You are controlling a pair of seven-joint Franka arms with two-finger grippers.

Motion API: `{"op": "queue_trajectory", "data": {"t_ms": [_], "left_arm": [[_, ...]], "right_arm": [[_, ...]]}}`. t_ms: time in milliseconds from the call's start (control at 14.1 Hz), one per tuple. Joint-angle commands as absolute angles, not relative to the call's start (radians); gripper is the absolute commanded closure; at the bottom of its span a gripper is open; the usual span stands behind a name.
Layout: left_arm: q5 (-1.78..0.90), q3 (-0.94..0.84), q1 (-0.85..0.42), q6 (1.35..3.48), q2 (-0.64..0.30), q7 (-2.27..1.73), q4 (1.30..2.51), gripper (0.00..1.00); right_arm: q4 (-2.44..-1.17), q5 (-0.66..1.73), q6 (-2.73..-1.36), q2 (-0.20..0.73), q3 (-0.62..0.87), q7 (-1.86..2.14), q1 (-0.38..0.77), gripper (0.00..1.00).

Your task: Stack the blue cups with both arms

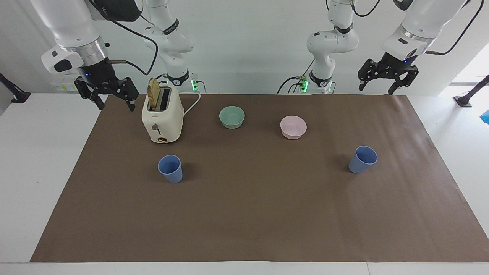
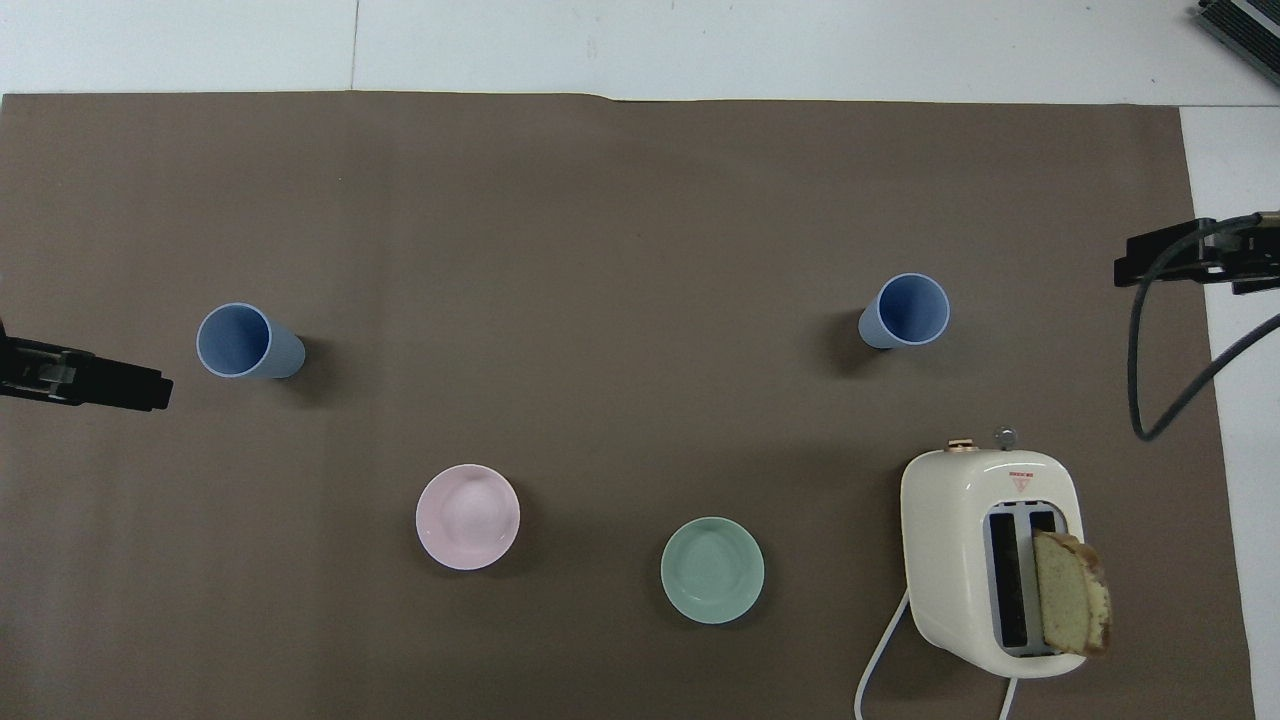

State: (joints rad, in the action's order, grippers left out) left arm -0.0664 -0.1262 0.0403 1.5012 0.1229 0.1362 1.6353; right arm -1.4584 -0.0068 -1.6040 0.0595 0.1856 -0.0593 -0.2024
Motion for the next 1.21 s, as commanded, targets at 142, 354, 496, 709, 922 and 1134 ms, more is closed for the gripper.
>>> {"op": "queue_trajectory", "data": {"t_ms": [142, 354, 496, 709, 922, 1134], "left_arm": [[-0.077, -0.121, 0.037, 1.497, 0.149, 0.132, 1.66, 0.0], [-0.077, -0.118, 0.044, 1.508, 0.147, 0.13, 1.661, 0.0], [-0.075, -0.118, 0.044, 1.505, 0.147, 0.132, 1.661, 0.0], [-0.075, -0.114, 0.046, 1.496, 0.149, 0.132, 1.663, 0.0], [-0.072, -0.112, 0.061, 1.511, 0.141, 0.135, 1.684, 0.0], [-0.072, -0.112, 0.103, 1.586, 0.135, 0.144, 1.75, 0.0]], "right_arm": [[-1.485, 0.021, -1.614, 0.037, 0.19, -0.035, -0.218, 0.0], [-1.486, 0.021, -1.614, 0.035, 0.19, -0.037, -0.218, 0.0], [-1.486, 0.021, -1.614, 0.037, 0.19, -0.038, -0.218, 0.0], [-1.486, 0.021, -1.614, 0.037, 0.19, -0.038, -0.218, 0.0], [-1.486, 0.021, -1.614, 0.037, 0.19, -0.037, -0.218, 0.0], [-1.486, 0.021, -1.614, 0.037, 0.19, -0.038, -0.218, 0.0]]}}
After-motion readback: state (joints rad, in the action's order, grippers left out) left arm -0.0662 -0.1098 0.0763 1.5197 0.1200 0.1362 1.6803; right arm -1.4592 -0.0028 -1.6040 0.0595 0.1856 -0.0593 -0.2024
